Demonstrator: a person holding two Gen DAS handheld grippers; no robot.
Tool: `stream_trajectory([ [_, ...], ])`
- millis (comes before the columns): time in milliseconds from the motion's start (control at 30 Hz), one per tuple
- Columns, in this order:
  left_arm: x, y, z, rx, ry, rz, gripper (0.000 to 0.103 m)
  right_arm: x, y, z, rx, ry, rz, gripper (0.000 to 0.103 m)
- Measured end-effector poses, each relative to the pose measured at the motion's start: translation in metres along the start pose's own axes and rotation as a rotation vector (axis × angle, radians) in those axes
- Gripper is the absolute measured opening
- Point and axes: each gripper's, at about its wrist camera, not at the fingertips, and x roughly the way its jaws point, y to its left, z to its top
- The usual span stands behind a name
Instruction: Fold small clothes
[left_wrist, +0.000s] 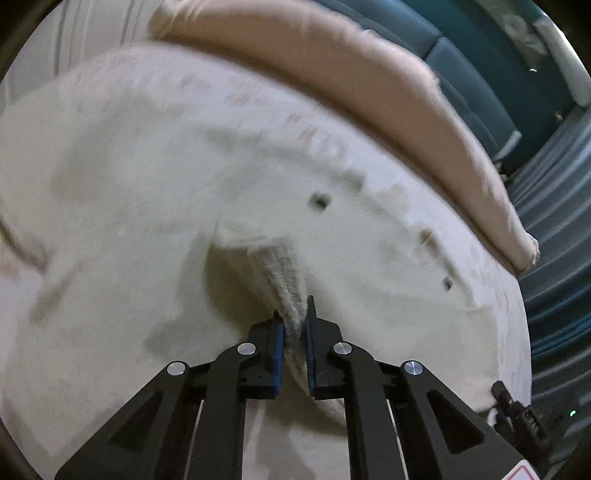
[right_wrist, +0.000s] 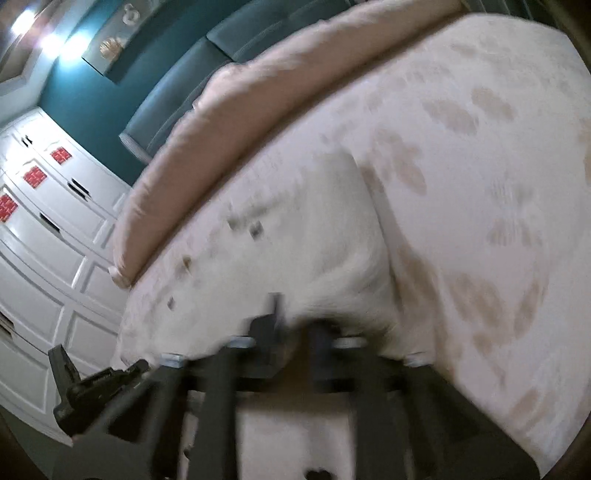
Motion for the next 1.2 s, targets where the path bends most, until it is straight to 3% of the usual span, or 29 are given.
stream_trajectory([
  [100, -0.029, -0.019, 0.016, 0.058, -0.146, -0.029, 0.007, -0.039, 0.004, 0.008, 0.009, -0.198, 0.112, 0.007],
  [133, -0.035, -0.020, 0.018, 0.061, -0.171, -0.046, 0.008, -0.040, 0.000, 0.006, 0.007, -0.217, 0.091, 0.007],
  [167, -0.033, -0.020, 0.017, 0.068, -0.171, -0.044, 0.009, -0.031, -0.006, 0.001, 0.000, -0.189, 0.025, 0.007],
  [233, -0.005, -0.015, 0.006, 0.107, -0.096, 0.024, 0.009, 0.014, -0.030, -0.017, -0.009, 0.028, -0.147, 0.005],
  [267, 0.014, -0.008, -0.003, 0.106, -0.028, 0.055, 0.009, 0.020, -0.038, -0.025, 0.010, 0.053, -0.149, 0.005],
  [300, 0.024, 0.000, -0.011, 0.090, 0.020, 0.065, 0.009, 0.009, -0.038, -0.027, 0.025, 0.012, -0.104, 0.006],
  [333, 0.032, 0.014, -0.020, 0.057, 0.044, 0.059, 0.013, 0.001, -0.033, -0.023, 0.011, 0.017, -0.122, 0.008],
  [433, 0.027, 0.028, -0.028, 0.015, -0.014, -0.005, 0.015, -0.020, -0.022, -0.020, -0.031, 0.002, -0.175, 0.011],
  [500, 0.028, 0.031, -0.030, -0.005, -0.024, -0.023, 0.016, -0.034, -0.012, -0.014, -0.108, -0.062, -0.245, 0.011],
  [567, 0.029, 0.031, -0.034, 0.004, -0.049, -0.028, 0.016, -0.035, -0.005, -0.001, -0.160, -0.101, -0.270, 0.019],
  [633, 0.026, 0.030, -0.040, 0.016, -0.070, -0.029, 0.017, -0.016, 0.005, 0.024, -0.182, -0.093, -0.263, 0.050],
  [667, 0.026, 0.032, -0.042, 0.012, -0.079, -0.034, 0.017, -0.002, 0.009, 0.040, -0.190, -0.090, -0.262, 0.055],
  [833, 0.026, 0.040, -0.043, -0.014, -0.098, -0.078, 0.017, 0.071, 0.007, 0.087, -0.209, -0.009, -0.333, 0.060],
  [900, 0.028, 0.039, -0.044, -0.013, -0.107, -0.083, 0.017, 0.092, 0.002, 0.094, -0.179, 0.027, -0.332, 0.058],
  [933, 0.027, 0.038, -0.045, -0.007, -0.113, -0.078, 0.017, 0.106, -0.002, 0.098, -0.167, 0.074, -0.314, 0.030],
  [967, 0.027, 0.037, -0.046, 0.003, -0.118, -0.069, 0.017, 0.113, -0.003, 0.098, -0.169, 0.096, -0.313, 0.011],
  [1100, 0.030, 0.032, -0.049, 0.032, -0.126, -0.043, 0.018, 0.092, -0.022, 0.109, -0.065, -0.015, -0.261, 0.008],
  [1167, 0.031, 0.031, -0.049, 0.041, -0.127, -0.036, 0.020, 0.104, -0.051, 0.103, 0.002, 0.036, -0.325, 0.008],
  [1200, 0.032, 0.029, -0.048, 0.047, -0.127, -0.029, 0.020, 0.107, -0.057, 0.101, 0.016, 0.049, -0.310, 0.008],
])
